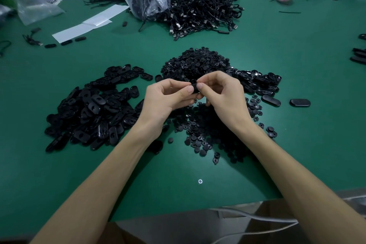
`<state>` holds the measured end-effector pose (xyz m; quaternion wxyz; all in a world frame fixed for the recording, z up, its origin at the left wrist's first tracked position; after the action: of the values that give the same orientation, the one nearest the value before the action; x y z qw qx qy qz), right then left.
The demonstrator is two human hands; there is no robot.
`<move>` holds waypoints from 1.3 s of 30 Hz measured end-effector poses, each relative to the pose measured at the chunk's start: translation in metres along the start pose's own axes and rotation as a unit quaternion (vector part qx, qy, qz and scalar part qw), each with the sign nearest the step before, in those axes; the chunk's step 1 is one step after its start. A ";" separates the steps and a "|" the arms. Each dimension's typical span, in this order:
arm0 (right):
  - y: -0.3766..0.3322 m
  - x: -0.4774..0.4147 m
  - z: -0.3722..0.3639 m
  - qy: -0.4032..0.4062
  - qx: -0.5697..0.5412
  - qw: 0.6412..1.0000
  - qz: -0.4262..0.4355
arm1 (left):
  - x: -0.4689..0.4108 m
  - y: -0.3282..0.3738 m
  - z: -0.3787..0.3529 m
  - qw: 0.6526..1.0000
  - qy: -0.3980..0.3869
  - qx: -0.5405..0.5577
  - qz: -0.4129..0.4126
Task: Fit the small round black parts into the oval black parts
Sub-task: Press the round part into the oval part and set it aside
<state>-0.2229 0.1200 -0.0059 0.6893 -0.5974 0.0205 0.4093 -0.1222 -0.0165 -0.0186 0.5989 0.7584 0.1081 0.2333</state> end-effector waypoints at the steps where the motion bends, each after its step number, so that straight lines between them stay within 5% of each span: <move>1: 0.000 0.000 0.000 0.000 0.001 1.000 0.001 | 0.000 -0.001 0.000 1.000 -0.001 0.002 0.003; 32: -0.004 0.000 0.002 0.001 0.065 0.997 0.044 | -0.004 -0.003 0.002 0.996 0.071 -0.046 -0.037; 39: 0.009 -0.001 -0.004 -0.036 -0.074 0.996 -0.023 | -0.002 -0.002 -0.001 0.997 0.047 -0.049 -0.033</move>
<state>-0.2268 0.1157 -0.0136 0.6528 -0.6321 -0.0486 0.4146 -0.1244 -0.0158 -0.0208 0.6367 0.7125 0.1497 0.2540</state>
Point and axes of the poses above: each hand's wrist, its own x-axis away from the middle knuckle, its own z-axis out of the back of the hand, y = z × x, the point moved 5 cm from there along -x, towards the middle knuckle, and after that the axes turned 14 degrees about z, right-handed, at the moved point
